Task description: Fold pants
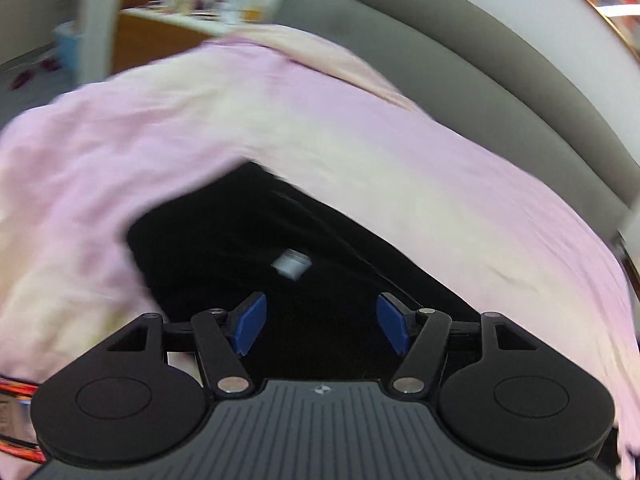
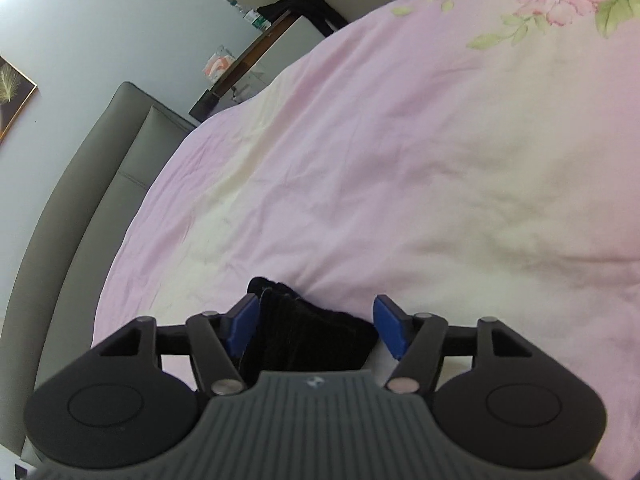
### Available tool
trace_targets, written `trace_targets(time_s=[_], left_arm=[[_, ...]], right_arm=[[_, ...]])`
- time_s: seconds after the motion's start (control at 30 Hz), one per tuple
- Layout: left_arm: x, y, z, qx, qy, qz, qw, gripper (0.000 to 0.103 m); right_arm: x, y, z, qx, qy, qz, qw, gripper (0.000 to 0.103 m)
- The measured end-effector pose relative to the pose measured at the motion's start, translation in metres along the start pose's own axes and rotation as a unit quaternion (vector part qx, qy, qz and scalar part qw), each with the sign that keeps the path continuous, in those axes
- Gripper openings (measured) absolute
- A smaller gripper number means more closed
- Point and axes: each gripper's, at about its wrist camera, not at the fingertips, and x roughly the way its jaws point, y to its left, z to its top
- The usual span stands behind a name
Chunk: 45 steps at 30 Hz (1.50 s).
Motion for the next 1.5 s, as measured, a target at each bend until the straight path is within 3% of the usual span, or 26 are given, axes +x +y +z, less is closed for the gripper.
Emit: trace_targets(time_s=[0.1,0.17,0.27,0.43,0.53,0.7,0.83,1.0,1.07,1.17,1.23,1.33,1.5], left_arm=[[0.026,-0.054,-0.03,0.077,0.051,-0.056,0.9941,0.08],[0.046,-0.084,-0.052,0.114,0.077,-0.067,0.9883,0.08],[0.067,-0.119,-0.084,0.145,0.106,-0.077,0.9808,0.08],[0.08,-0.18,-0.125,0.202,0.138,-0.105,0.964,0.08],[0.076,-0.21,-0.137,0.238,0.138,-0.112,0.9548,0.08],[0.083,-0.238,-0.142,0.264,0.136,-0.12,0.9474,0.08],[0.09,-0.26,-0.147,0.284,0.137,-0.136,0.9393,0.08],[0.106,-0.292,-0.161,0.304,0.152,-0.159,0.9269,0.08],[0.114,-0.299,-0.165,0.3,0.16,-0.163,0.9264,0.08],[0.129,-0.296,-0.167,0.284,0.169,-0.141,0.9332,0.08],[0.148,-0.297,-0.174,0.28,0.19,-0.107,0.9351,0.08],[0.159,-0.291,-0.182,0.277,0.2,-0.103,0.934,0.086],[0.154,-0.286,-0.174,0.266,0.211,-0.118,0.9333,0.087]], right_arm=[[0.005,0.001,-0.002,-0.016,0.014,-0.034,0.999,0.056],[0.008,-0.003,-0.004,-0.008,0.02,-0.048,0.999,0.056],[-0.001,-0.016,-0.009,0.012,0.035,-0.019,0.999,0.056],[-0.002,-0.045,-0.025,0.062,0.087,0.079,0.991,0.056],[-0.001,-0.056,-0.036,0.055,0.09,0.102,0.989,0.048],[0.0,-0.065,-0.045,0.055,0.083,0.119,0.988,0.042],[0.011,-0.065,-0.041,0.112,0.096,0.161,0.976,0.044],[0.036,-0.06,-0.037,0.133,0.102,0.137,0.976,0.037],[0.045,-0.057,-0.033,0.146,0.102,0.131,0.975,0.033],[0.053,-0.044,-0.028,0.153,0.11,0.103,0.977,0.025],[0.047,-0.028,-0.024,0.121,0.089,0.112,0.982,0.02],[0.023,0.007,-0.022,0.01,0.041,0.14,0.989,0.018],[-0.015,0.071,-0.032,-0.139,0.0,0.169,0.976,0.018]])
